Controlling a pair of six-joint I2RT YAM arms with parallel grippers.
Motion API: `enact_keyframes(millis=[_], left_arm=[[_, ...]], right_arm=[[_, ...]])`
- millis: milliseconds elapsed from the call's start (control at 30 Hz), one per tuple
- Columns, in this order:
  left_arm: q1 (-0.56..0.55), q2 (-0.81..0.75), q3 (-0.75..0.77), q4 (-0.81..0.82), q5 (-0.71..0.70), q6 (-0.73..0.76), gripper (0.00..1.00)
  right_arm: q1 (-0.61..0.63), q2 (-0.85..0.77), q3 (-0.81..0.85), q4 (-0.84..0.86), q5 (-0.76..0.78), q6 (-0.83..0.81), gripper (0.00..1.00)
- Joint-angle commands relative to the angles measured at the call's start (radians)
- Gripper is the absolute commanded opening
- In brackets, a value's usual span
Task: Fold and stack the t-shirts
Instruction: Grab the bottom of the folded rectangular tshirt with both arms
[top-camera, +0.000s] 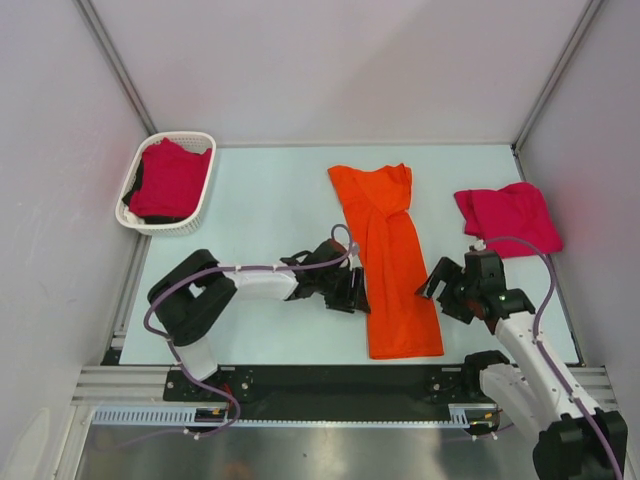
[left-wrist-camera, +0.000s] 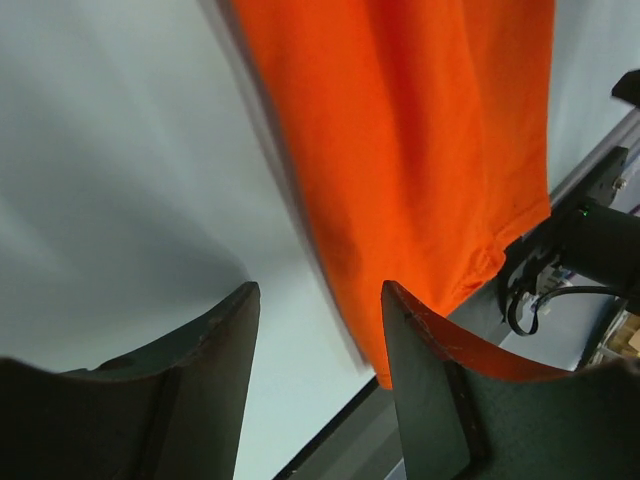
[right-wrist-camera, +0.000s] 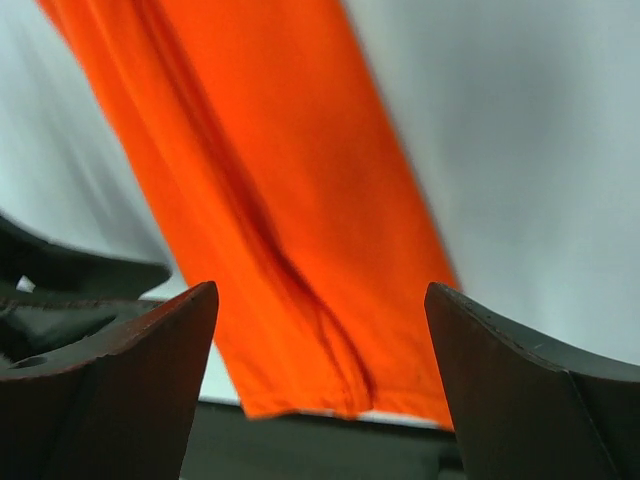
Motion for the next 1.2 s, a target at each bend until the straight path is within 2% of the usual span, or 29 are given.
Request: enact_keyframes(millis=[0, 67, 167, 233, 267, 300, 367, 467, 533, 600, 633, 667, 700, 900, 1167], left_arm=[[-0.075, 0.028, -0.010, 0.077, -0.028, -0.082, 0.57], [-0.102, 0.054, -0.004, 0.074, -0.025, -0.085, 0.57], [-0.124, 0.087, -0.001, 0.074, -0.020, -0.094, 0.56], [-0.132, 0.096, 0.002, 0.074, -0.014, -0.097, 0.56], [-0.139, 0.105, 0.005, 0.071, -0.016, -0.094, 0.56], [-0.142, 0.108, 0.005, 0.070, -0.020, -0.093, 0.56], [-0.146, 0.124, 0.013, 0.056, -0.022, -0.089, 0.56], [-0.153, 0.136, 0.025, 0.015, -0.031, -0.079, 0.54], [-0.156, 0.145, 0.033, -0.008, -0.026, -0.074, 0.51], [-0.158, 0.157, 0.045, -0.040, -0.023, -0.065, 0.43], [-0.159, 0.160, 0.049, -0.051, -0.022, -0.060, 0.24], [-0.158, 0.170, 0.054, -0.068, -0.029, -0.054, 0.10], [-0.159, 0.176, 0.066, -0.090, -0.036, -0.050, 0.00], [-0.159, 0.187, 0.057, -0.166, -0.078, -0.051, 0.00], [-0.129, 0.122, -0.012, -0.242, -0.180, -0.068, 0.00]], right_arm=[[0.102, -0.110, 0.030, -0.169, 0.050, 0.100, 0.89], [0.182, -0.132, 0.047, -0.270, 0.154, 0.127, 0.89], [0.302, -0.167, 0.047, -0.350, 0.164, 0.213, 0.90], [0.362, -0.201, 0.039, -0.412, 0.228, 0.287, 0.91], [0.426, -0.242, 0.033, -0.419, 0.234, 0.301, 0.90], [0.458, -0.263, 0.024, -0.426, 0.268, 0.336, 0.85], [0.539, -0.283, 0.019, -0.432, 0.306, 0.408, 0.85], [0.586, -0.232, 0.033, -0.438, 0.351, 0.439, 0.86], [0.597, -0.193, 0.042, -0.433, 0.378, 0.437, 0.87], [0.601, -0.185, 0.047, -0.421, 0.391, 0.431, 0.88], [0.603, -0.185, 0.053, -0.415, 0.389, 0.427, 0.88], [0.601, -0.185, 0.058, -0.407, 0.389, 0.427, 0.88], [0.600, -0.185, 0.058, -0.401, 0.386, 0.418, 0.88], [0.601, -0.172, 0.070, -0.355, 0.385, 0.388, 0.88], [0.601, -0.126, 0.079, -0.298, 0.382, 0.348, 0.89]])
